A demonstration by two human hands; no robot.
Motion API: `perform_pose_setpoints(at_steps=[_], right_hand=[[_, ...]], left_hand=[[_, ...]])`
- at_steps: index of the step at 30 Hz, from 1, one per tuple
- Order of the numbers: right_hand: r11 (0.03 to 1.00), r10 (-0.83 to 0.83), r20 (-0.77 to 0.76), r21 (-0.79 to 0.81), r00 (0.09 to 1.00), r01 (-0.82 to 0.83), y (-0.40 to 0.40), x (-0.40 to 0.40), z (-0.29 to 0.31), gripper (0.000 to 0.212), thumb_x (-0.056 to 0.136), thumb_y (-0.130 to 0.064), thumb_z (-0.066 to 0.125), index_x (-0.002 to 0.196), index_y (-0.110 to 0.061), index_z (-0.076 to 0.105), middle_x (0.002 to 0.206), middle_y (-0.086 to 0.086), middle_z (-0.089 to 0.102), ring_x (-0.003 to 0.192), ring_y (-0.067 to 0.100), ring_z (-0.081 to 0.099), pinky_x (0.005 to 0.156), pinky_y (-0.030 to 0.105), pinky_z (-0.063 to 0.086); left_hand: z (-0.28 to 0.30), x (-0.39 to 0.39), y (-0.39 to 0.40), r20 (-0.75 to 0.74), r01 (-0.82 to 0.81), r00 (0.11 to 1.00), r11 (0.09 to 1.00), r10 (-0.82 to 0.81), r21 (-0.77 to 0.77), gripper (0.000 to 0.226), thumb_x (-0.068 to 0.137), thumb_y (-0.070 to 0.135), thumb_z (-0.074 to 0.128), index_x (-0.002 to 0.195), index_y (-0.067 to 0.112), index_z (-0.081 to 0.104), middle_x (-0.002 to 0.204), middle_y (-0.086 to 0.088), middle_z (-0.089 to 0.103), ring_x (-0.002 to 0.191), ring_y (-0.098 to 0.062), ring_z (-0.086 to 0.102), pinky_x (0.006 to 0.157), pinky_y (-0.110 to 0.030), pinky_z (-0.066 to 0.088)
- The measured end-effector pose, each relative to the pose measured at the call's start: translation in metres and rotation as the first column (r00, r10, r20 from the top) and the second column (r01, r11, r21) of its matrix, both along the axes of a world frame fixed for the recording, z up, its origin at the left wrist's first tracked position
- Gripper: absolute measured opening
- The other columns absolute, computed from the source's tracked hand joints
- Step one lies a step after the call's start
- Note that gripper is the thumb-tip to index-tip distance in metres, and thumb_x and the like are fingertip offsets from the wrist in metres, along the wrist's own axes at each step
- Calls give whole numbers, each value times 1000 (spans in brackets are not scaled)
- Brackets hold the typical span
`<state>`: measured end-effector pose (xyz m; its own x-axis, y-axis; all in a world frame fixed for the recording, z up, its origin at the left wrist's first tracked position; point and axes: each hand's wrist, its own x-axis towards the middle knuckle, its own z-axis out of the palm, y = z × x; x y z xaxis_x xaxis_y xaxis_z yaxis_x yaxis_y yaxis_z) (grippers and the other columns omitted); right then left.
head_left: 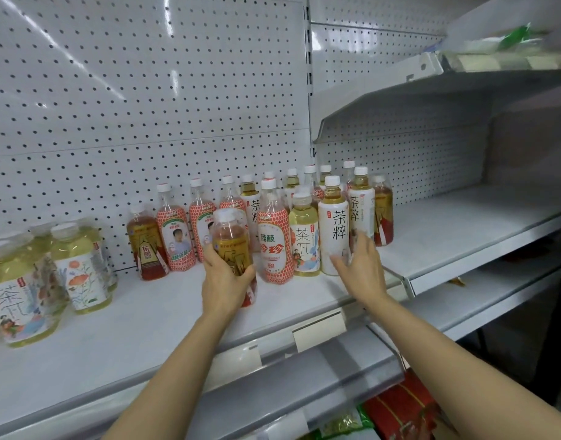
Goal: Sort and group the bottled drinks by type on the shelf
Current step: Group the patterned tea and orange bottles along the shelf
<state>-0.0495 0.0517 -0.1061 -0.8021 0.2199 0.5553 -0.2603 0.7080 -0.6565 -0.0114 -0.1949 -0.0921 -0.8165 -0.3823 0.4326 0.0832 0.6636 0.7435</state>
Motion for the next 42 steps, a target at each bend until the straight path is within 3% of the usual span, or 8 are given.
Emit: perform_pose_setpoints(at_steps=[5, 8, 12, 16, 23, 30, 36, 42], right_hand=[[990, 82, 26, -121, 996, -79, -4, -23, 10, 79, 79, -30, 75, 141, -10, 30, 137, 12, 45, 124, 28, 46, 98, 44, 46], [978, 111, 56, -182, 992, -99, -7, -37, 14, 79, 74, -34, 79, 134, -10, 33, 130, 11, 48, 118, 27, 50, 92, 42, 48], [979, 114, 88, -178, 990, -97, 2, -48, 18, 72, 70, -34, 83, 124, -11, 42, 123, 8, 54, 112, 25, 54, 89, 39, 47], [972, 165, 62, -177, 984, -152, 17, -44, 19, 73, 62, -37, 84, 120, -14, 46, 116, 7, 60, 107, 24, 58, 85, 39, 50], [976, 171, 18, -138, 985, -167, 53, -22, 14, 73, 58, -41, 83, 115, -14, 45, 109, 6, 59, 99, 26, 59, 78, 42, 53], [971, 213, 22, -113, 977, -209, 67, -17, 13, 69, 63, -36, 84, 115, -14, 44, 111, 6, 58, 99, 23, 57, 73, 32, 46], [969, 227, 19, -102, 974, -224, 63, -22, 13, 70, 63, -39, 82, 116, -16, 43, 111, 4, 57, 99, 22, 58, 76, 41, 53], [976, 206, 30, -81, 978, -203, 53, -32, 9, 71, 63, -44, 80, 115, -16, 41, 112, 6, 57, 101, 24, 57, 77, 43, 53]], left_hand=[[-2, -1, 14, -51, -83, 995, 993, 87, 81, 101, 77, 43, 79, 151, 13, 16, 149, -13, 36, 135, -34, 40, 109, -51, 41], [9, 8, 36, -295, -206, 933, 978, 204, 26, 100, 78, 34, 81, 152, 9, 19, 155, -15, 27, 143, -31, 25, 118, -47, 26], [27, 13, 75, -538, -170, 842, 970, 52, -172, 73, 85, 20, 74, 145, 5, 35, 146, -13, 40, 137, -26, 36, 120, -23, 17], [41, -10, 122, -348, 39, 924, 941, -162, -337, 63, 95, 20, 62, 149, 7, 32, 150, -10, 40, 140, -22, 33, 118, -32, 26], [70, -73, 162, 25, -107, 992, 925, 125, -364, 86, 92, 19, 60, 153, -3, 3, 160, -20, 18, 144, -40, 18, 118, -44, 25], [62, -83, 172, -58, -257, 966, 894, 253, -368, 73, 82, 24, 75, 140, 7, 36, 142, -14, 44, 128, -31, 37, 106, -38, 35], [40, -77, 178, 4, -91, 995, 969, 95, -230, 88, 87, 25, 71, 152, 18, 11, 133, -21, 48, 116, -38, 55, 93, -44, 48], [29, -59, 162, -106, -71, 993, 987, 56, -146, 77, 87, 37, 66, 146, 21, 19, 129, -16, 52, 110, -34, 57, 85, -45, 51]])
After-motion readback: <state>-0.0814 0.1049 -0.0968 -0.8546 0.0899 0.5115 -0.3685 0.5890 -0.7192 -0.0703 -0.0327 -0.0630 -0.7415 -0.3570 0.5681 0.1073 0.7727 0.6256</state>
